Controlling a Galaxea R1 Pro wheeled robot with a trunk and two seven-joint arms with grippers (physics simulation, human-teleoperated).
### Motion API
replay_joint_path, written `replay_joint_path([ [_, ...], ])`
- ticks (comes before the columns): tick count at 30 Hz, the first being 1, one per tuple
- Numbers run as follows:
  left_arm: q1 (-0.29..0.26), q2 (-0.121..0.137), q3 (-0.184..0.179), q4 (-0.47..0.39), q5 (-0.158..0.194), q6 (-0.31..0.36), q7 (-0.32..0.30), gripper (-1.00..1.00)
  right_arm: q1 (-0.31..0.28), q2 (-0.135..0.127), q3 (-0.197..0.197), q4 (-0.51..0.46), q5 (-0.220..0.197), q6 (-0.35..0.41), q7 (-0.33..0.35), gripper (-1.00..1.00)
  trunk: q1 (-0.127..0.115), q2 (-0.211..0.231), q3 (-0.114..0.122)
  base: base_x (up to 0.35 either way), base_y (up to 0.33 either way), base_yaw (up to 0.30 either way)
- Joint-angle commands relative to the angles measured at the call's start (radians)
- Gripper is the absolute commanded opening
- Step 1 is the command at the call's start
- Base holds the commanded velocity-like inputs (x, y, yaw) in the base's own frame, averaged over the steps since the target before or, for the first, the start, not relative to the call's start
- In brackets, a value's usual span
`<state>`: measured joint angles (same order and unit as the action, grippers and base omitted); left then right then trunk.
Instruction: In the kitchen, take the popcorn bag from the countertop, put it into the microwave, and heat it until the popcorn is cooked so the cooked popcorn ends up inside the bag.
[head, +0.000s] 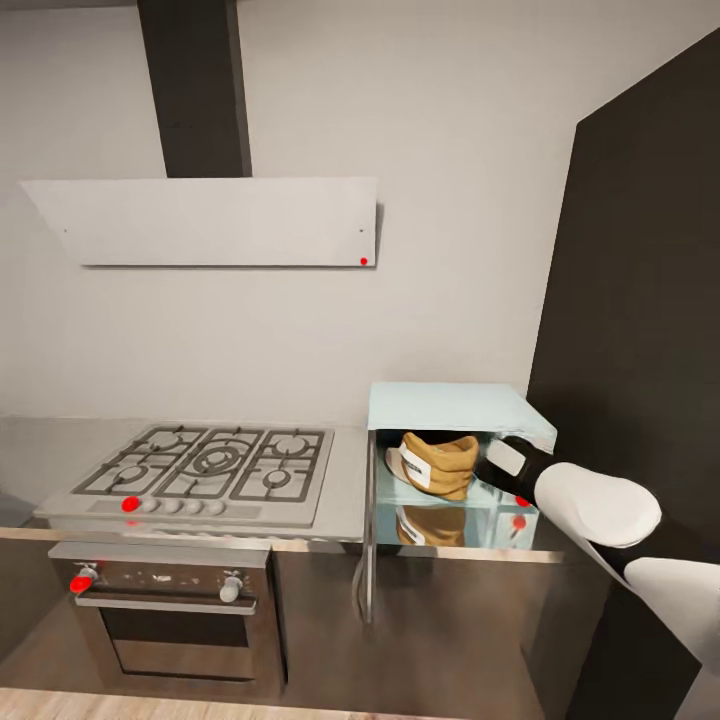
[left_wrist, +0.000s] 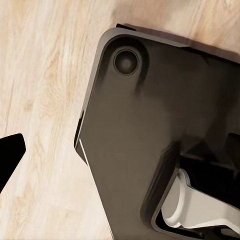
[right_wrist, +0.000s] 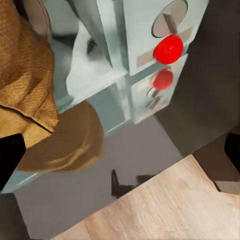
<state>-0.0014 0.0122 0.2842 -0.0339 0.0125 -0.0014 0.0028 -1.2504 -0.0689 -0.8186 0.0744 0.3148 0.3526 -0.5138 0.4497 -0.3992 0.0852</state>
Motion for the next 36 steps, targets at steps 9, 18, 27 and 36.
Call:
replay_joint_path([
  [9, 0.000, 0.000, 0.003, 0.000, 0.001, -0.002, 0.000, 1.00, 0.023, -0.024, 0.002, 0.002, 0.067, -0.027, 0.113, 1.00, 0.000, -0.001, 0.000, -0.185, 0.000, 0.000],
  [18, 0.000, 0.000, 0.003, 0.000, 0.001, -0.002, 0.000, 1.00, 0.110, -0.026, 0.003, 0.002, 0.266, -0.267, 0.340, 1.00, 0.000, -0.001, 0.000, -0.292, 0.000, 0.000],
  [27, 0.000, 0.000, 0.003, 0.000, 0.001, -0.001, 0.000, 1.00, 0.249, -0.058, 0.004, 0.002, 0.329, -0.690, 0.637, 1.00, 0.000, -0.001, 0.000, -0.116, 0.000, 0.000],
  [36, 0.000, 0.000, 0.003, 0.000, 0.001, -0.002, 0.000, 1.00, 0.286, -0.077, 0.006, 0.002, 0.335, -0.870, 0.738, 1.00, 0.000, -0.001, 0.000, -0.001, 0.007, 0.000],
])
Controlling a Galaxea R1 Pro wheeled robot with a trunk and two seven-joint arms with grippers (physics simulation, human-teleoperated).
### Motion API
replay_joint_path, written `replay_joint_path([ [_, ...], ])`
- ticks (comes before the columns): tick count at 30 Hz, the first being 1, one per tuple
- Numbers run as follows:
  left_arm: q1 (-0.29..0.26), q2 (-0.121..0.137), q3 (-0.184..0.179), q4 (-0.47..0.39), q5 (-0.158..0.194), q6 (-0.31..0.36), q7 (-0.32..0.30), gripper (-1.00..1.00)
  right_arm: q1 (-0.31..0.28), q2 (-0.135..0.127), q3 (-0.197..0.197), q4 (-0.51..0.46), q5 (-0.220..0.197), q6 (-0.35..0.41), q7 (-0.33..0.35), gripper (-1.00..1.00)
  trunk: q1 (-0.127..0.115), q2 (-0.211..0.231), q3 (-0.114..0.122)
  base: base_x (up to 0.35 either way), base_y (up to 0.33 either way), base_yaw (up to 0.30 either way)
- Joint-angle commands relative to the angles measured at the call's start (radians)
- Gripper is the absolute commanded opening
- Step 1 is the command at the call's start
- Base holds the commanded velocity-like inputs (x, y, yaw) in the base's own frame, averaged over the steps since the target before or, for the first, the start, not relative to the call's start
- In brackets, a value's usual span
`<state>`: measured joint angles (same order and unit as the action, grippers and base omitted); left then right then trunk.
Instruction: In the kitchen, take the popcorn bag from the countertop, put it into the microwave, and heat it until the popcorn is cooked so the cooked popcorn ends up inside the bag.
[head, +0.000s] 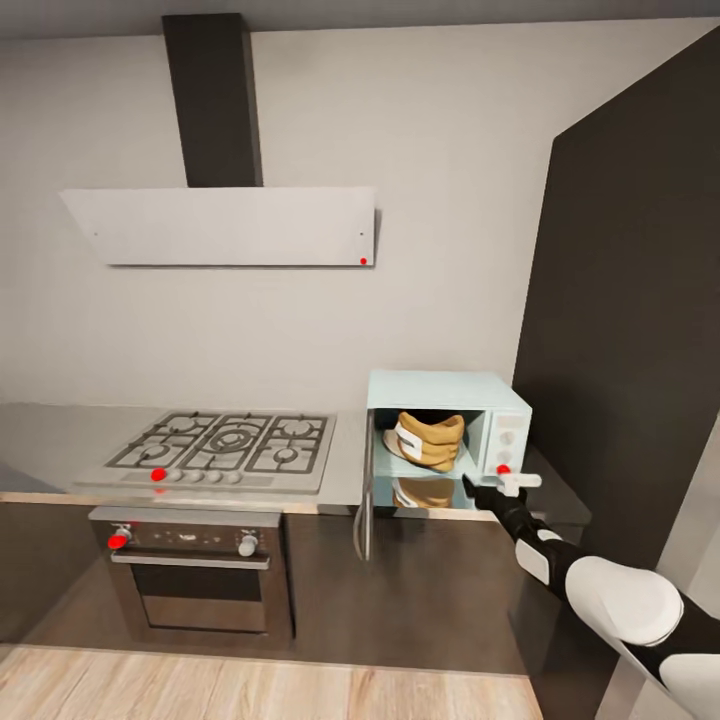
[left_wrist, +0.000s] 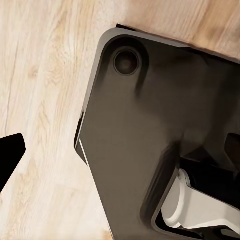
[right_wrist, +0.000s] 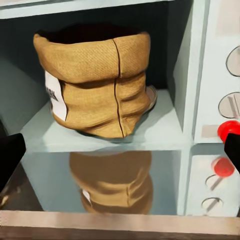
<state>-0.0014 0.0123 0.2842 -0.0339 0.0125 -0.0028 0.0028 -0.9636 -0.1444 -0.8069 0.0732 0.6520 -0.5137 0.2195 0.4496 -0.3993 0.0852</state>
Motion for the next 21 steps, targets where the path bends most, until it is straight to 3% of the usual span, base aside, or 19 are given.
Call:
replay_joint_path([
  [1, 0.000, 0.000, 0.003, 0.000, 0.001, 0.000, 0.000, 1.00, 0.002, -0.001, -0.005, 0.003, -0.002, -0.008, 0.005, 1.00, 0.000, -0.001, 0.000, 0.014, 0.075, 0.000],
  [7, 0.000, 0.000, 0.003, 0.000, 0.001, 0.000, 0.000, 1.00, 0.016, -0.001, 0.002, 0.003, 0.001, -0.098, 0.006, 1.00, 0.000, -0.001, 0.000, 0.103, 0.173, 0.000],
  [15, 0.000, 0.000, 0.003, 0.000, 0.001, 0.000, 0.000, 1.00, 0.035, -0.001, 0.005, 0.003, 0.003, -0.129, 0.004, 1.00, 0.000, -0.001, 0.000, 0.164, 0.214, 0.000],
  [21, 0.000, 0.000, 0.003, 0.000, 0.001, 0.000, 0.000, 1.00, 0.047, 0.011, 0.010, 0.003, 0.004, -0.167, 0.000, 1.00, 0.000, -0.001, 0.000, 0.084, 0.078, 0.000],
])
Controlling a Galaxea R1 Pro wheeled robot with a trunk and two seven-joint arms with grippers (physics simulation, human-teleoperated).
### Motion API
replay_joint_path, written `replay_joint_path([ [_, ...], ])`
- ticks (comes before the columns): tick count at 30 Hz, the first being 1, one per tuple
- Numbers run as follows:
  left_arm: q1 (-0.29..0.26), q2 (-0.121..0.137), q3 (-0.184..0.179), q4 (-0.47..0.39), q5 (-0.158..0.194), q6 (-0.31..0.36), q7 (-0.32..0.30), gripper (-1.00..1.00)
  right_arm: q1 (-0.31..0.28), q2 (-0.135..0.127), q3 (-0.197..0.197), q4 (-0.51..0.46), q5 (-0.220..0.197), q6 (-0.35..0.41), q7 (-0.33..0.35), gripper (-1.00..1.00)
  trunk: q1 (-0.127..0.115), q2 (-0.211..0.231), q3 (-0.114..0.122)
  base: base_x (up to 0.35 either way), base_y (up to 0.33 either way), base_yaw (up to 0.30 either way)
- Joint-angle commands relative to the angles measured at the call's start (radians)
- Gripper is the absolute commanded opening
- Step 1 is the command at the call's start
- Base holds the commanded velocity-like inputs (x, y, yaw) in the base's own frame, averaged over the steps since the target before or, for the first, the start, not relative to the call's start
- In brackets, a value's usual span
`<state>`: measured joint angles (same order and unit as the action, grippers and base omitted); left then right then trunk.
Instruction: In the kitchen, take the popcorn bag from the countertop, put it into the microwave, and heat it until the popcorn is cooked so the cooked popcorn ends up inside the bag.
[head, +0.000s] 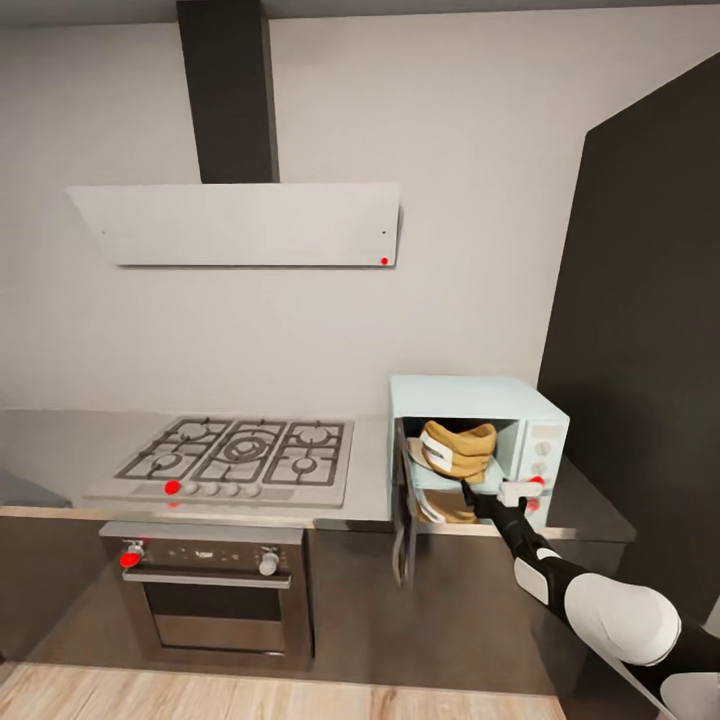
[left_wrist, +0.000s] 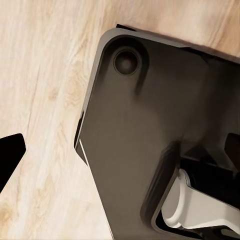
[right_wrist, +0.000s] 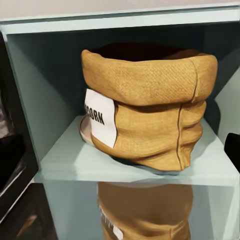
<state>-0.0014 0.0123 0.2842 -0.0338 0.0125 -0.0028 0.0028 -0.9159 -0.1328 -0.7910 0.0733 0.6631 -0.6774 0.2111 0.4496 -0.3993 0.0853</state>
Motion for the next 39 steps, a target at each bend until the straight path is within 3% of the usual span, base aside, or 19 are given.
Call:
replay_joint_path([
  [1, 0.000, 0.000, 0.003, 0.000, 0.001, 0.000, 0.000, 1.00, 0.000, 0.000, -0.006, 0.003, -0.007, -0.004, 0.009, 1.00, 0.000, -0.001, 0.000, 0.016, 0.014, 0.000],
  [18, 0.000, 0.000, 0.003, 0.000, 0.001, 0.000, 0.000, 1.00, 0.002, 0.001, -0.005, 0.003, -0.007, -0.010, 0.008, 1.00, 0.000, -0.001, 0.000, 0.250, 0.001, 0.000],
  [39, 0.000, 0.000, 0.003, 0.000, 0.001, 0.000, 0.000, 1.00, 0.002, 0.001, -0.005, 0.003, -0.006, -0.010, 0.008, 1.00, 0.000, -0.001, 0.000, 0.114, 0.000, 0.000],
])
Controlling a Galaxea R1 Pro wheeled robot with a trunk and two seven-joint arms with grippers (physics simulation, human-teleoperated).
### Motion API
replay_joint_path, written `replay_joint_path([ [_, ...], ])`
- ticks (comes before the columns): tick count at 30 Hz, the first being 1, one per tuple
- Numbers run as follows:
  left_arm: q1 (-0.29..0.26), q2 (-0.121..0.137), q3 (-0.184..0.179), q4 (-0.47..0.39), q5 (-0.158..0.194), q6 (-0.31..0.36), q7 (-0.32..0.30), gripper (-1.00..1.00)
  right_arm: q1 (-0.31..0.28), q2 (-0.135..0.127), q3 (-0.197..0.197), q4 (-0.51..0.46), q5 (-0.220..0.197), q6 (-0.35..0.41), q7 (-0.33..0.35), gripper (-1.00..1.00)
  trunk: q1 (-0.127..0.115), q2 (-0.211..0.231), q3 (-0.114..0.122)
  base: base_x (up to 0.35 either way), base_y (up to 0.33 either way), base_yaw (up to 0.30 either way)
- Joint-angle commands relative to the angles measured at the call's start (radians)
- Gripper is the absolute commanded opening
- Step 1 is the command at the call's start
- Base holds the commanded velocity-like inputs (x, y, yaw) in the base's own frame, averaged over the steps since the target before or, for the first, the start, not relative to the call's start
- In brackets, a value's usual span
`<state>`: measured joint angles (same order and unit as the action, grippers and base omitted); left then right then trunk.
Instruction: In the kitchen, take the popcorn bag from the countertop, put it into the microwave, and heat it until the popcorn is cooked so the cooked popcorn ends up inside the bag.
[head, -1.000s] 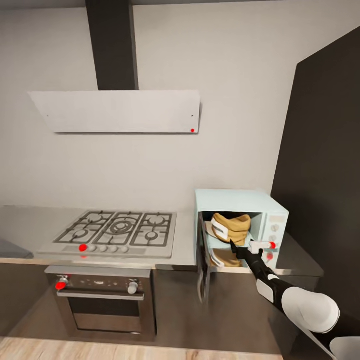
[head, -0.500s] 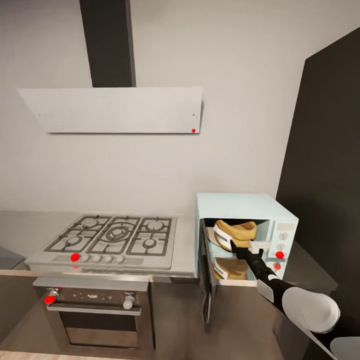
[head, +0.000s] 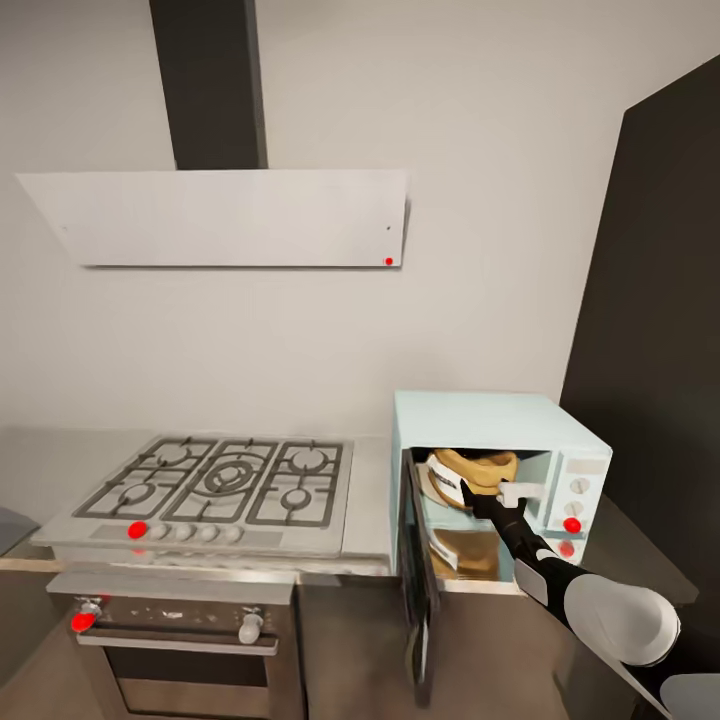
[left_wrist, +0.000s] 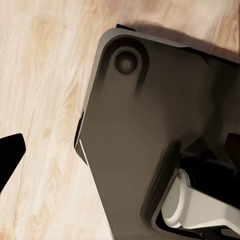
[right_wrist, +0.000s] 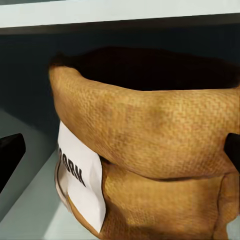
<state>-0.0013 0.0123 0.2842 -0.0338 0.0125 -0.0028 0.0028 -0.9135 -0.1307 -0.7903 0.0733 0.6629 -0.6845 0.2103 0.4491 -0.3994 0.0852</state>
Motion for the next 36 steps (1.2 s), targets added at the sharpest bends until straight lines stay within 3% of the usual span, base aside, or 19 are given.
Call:
replay_joint_path([
  [1, 0.000, 0.000, 0.003, 0.000, 0.001, 0.000, 0.000, 1.00, -0.001, -0.001, -0.005, 0.003, -0.006, -0.003, 0.009, 1.00, 0.001, -0.001, 0.000, 0.309, 0.000, 0.000],
  [22, 0.000, 0.000, 0.003, 0.000, 0.001, 0.000, 0.000, 1.00, -0.001, -0.001, -0.005, 0.003, -0.006, -0.003, 0.009, 1.00, 0.001, -0.001, 0.000, 0.062, 0.023, 0.000],
  [36, 0.000, 0.000, 0.003, 0.000, 0.001, 0.000, 0.000, 1.00, -0.001, -0.001, -0.004, 0.003, -0.006, -0.003, 0.009, 1.00, 0.001, -0.001, 0.000, -0.303, 0.000, 0.000],
])
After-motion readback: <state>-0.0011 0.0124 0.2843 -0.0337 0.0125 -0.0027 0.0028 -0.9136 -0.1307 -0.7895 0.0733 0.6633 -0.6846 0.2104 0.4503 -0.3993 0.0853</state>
